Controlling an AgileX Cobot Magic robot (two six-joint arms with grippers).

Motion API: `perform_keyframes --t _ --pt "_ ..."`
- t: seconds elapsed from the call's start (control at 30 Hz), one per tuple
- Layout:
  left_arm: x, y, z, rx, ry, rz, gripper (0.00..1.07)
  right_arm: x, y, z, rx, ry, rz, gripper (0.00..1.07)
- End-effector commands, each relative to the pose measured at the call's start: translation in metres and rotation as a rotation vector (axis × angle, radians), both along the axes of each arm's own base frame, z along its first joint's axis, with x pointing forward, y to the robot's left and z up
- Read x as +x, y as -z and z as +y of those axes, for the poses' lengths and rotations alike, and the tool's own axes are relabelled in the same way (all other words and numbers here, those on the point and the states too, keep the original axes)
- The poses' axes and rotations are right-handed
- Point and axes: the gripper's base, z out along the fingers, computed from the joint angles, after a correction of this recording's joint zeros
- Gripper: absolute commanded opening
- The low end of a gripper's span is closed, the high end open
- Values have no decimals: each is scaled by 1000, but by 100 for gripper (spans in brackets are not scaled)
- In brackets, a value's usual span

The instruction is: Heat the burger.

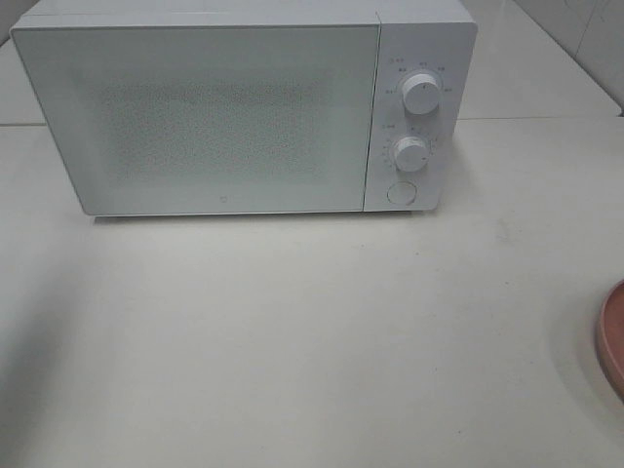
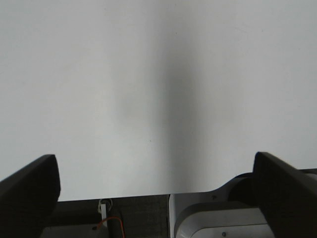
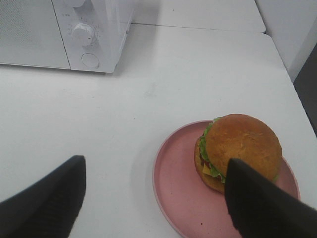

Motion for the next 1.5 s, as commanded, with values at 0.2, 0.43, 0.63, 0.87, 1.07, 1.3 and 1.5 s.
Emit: perform_keyframes --t 0.2,0.43,0.63,0.87,1.07,1.3,1.5 --pt "-49 9 2 -42 -1 -33 98 -4 0 -1 4 11 -35 76" --pt "-90 51 5 -33 32 -22 98 -4 0 -1 4 11 -35 76" --pt "-108 59 4 -76 24 -188 98 -4 0 -1 4 11 -35 76" --pt "-123 54 5 -89 22 -284 98 -4 0 -1 4 11 -35 76" --pt "-140 47 5 -103 26 -399 98 -4 0 -1 4 11 -35 76" --pt "-183 38 8 -125 32 -678 98 -4 0 -1 4 11 -35 76" --pt "-202 38 8 -90 -71 -814 98 -4 0 -1 4 11 -35 76"
